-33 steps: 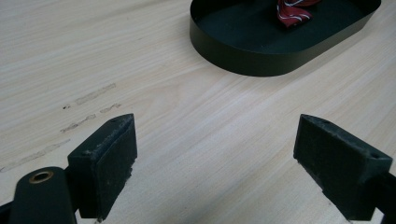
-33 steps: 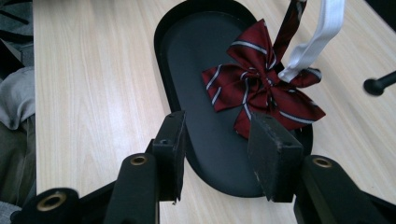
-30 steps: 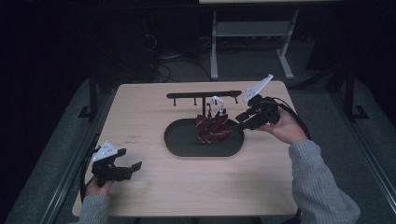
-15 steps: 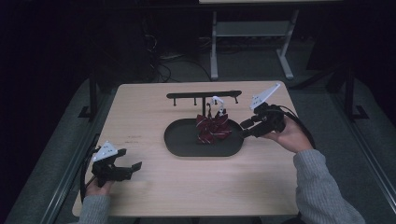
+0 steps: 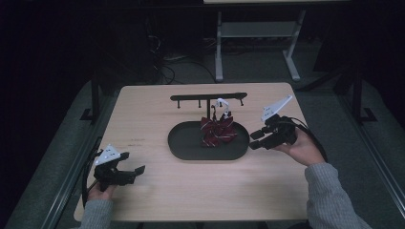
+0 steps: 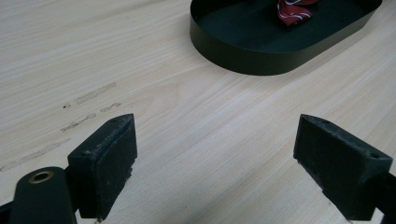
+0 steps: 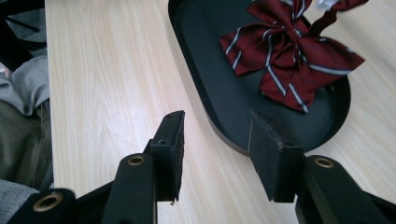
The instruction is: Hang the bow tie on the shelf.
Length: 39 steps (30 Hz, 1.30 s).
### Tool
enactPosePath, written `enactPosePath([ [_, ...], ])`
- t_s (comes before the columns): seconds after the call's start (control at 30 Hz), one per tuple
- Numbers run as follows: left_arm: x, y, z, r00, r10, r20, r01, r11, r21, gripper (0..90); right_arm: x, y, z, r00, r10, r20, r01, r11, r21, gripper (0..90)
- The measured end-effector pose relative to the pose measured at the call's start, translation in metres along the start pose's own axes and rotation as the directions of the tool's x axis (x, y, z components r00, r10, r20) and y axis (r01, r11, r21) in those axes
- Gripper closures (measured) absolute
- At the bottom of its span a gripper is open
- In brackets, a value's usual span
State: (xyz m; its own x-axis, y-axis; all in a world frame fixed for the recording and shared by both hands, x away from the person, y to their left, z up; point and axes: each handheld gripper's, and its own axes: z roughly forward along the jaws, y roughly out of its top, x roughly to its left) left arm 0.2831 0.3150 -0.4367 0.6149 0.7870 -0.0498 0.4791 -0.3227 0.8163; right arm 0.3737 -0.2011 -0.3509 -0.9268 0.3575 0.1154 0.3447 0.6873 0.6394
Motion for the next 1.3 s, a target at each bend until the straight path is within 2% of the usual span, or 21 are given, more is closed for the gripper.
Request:
enactPosePath([
  [0.33,0.000,0.000,0.000,1.0000,0.001,0.000,-0.001,1.0000,-0.001,13.0,0.006,-0.017,0.001,0.9999,0.015,0.002,-0.015,1.000,-0.003,54.2],
  [0.5,0.000,0.000,0.000,1.0000,0.009,0.000,-0.009,1.0000,0.002,13.1,0.010,-0.028,0.000,0.9992,0.040,0.003,-0.040,0.999,0.007,54.2],
  [0.57,0.000,0.000,0.000,1.0000,0.008,0.001,-0.008,1.0000,0.003,13.1,0.010,-0.030,0.001,0.9995,0.031,0.003,-0.031,0.999,0.005,54.2],
  [0.7,0.000,0.000,0.000,1.0000,0.009,0.000,-0.009,1.0000,0.004,13.0,0.013,-0.038,0.002,0.9976,0.069,-0.001,-0.069,0.998,0.006,54.1],
  [1.03,0.000,0.000,0.000,0.9999,0.011,0.001,-0.011,0.9999,0.002,13.1,0.019,-0.049,0.003,0.9972,0.075,0.000,-0.075,0.997,0.002,53.5],
  [1.3,-0.001,0.000,0.001,0.9999,0.010,0.002,-0.010,0.9999,0.006,13.1,0.023,-0.066,0.007,0.9954,0.096,0.001,-0.096,0.995,-0.001,52.8],
])
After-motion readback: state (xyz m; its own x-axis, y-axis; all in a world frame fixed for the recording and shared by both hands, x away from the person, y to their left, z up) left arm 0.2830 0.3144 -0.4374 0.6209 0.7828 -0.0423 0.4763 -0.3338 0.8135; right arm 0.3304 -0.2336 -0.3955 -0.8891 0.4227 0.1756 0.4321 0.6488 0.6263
